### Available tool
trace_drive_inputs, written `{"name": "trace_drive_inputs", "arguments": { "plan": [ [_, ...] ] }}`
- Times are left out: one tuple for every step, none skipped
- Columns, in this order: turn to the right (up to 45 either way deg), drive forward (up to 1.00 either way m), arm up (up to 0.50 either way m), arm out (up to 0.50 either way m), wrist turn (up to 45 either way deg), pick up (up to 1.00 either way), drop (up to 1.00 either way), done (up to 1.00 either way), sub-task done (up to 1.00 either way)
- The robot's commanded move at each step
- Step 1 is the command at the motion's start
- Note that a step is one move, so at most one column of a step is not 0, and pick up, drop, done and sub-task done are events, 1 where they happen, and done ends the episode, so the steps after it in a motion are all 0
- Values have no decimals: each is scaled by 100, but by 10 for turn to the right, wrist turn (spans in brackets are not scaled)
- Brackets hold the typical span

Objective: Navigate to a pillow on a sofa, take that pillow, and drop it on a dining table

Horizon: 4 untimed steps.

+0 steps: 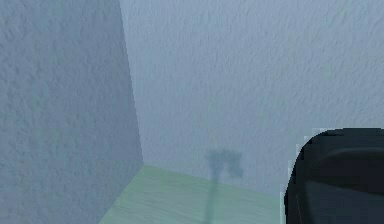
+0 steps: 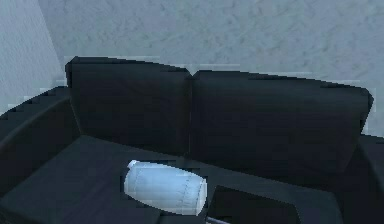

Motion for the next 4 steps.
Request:
{"name": "trace_drive_inputs", "arguments": {
  "plan": [
    [0,0,50,0,0,0,0,0,0],
    [0,0,18,0,0,0,0,0,0],
    [0,0,0,26,0,0,0,0,0],
    [0,0,0,0,450,0,0,0,0]
  ]
}}
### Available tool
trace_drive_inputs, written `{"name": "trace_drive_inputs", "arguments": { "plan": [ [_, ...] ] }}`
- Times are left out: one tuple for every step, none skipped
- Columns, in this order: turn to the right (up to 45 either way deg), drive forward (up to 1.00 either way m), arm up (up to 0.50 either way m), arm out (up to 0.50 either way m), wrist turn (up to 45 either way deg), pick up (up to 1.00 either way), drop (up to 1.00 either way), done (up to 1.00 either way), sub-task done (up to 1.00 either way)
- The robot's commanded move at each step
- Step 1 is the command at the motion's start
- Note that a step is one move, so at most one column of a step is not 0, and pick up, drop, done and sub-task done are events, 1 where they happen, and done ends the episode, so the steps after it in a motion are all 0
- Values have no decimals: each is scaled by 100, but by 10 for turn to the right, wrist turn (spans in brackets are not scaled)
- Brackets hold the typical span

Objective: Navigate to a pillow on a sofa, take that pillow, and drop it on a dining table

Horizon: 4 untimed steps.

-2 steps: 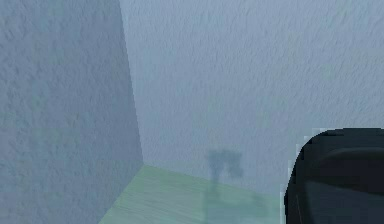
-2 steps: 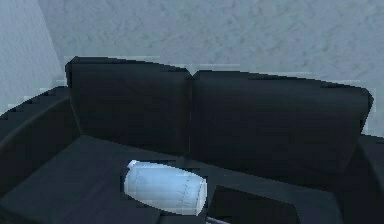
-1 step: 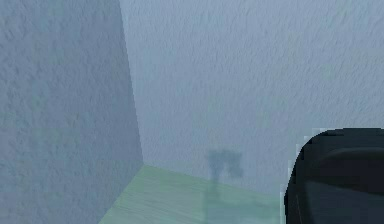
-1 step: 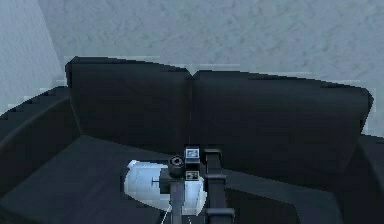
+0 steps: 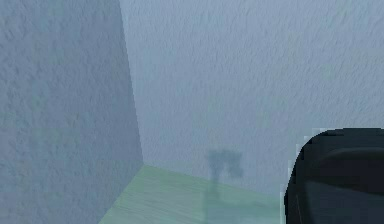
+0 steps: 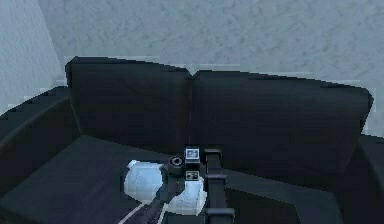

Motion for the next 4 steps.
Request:
{"name": "trace_drive_inputs", "arguments": {
  "plan": [
    [0,0,0,0,450,0,0,0,0],
    [0,0,0,0,450,0,0,0,0],
    [0,0,0,0,450,0,0,0,0],
    [0,0,-30,0,0,0,0,0,0]
  ]
}}
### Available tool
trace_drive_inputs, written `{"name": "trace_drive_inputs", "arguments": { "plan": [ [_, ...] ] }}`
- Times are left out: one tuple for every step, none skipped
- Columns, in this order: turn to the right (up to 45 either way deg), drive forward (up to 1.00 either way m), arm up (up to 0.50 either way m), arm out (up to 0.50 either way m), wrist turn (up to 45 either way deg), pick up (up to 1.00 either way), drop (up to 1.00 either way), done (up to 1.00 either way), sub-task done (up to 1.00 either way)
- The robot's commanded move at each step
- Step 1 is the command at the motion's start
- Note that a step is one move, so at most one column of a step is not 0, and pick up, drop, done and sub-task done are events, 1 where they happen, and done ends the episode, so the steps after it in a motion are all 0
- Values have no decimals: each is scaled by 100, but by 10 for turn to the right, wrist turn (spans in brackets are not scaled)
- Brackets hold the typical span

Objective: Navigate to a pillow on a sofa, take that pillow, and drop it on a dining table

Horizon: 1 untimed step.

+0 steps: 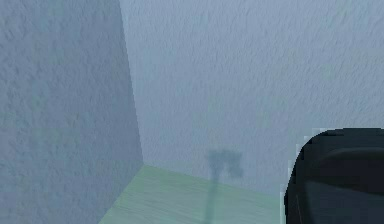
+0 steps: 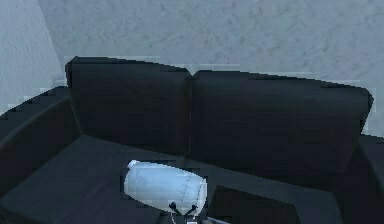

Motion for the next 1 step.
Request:
{"name": "trace_drive_inputs", "arguments": {
  "plan": [
    [0,0,0,0,0,100,0,0,0]
  ]
}}
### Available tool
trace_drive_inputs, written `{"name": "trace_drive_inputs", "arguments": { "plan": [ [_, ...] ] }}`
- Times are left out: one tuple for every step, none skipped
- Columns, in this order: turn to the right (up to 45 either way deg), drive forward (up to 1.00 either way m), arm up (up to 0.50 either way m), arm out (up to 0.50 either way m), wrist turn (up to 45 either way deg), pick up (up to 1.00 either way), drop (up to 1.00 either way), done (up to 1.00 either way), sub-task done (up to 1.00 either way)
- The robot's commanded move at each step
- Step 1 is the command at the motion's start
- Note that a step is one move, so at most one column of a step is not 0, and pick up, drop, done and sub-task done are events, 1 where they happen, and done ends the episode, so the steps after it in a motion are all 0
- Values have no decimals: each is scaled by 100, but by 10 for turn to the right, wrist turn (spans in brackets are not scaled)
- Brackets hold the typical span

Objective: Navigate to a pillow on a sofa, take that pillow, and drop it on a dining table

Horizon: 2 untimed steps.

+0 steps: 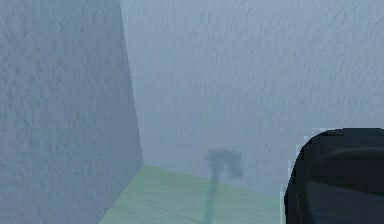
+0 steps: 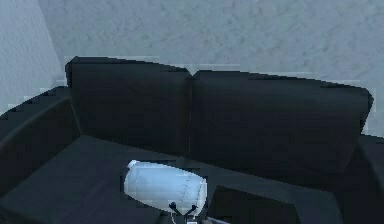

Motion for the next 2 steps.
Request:
{"name": "trace_drive_inputs", "arguments": {
  "plan": [
    [0,0,10,0,0,0,0,0,0],
    [0,0,40,0,0,0,0,0,0]
  ]
}}
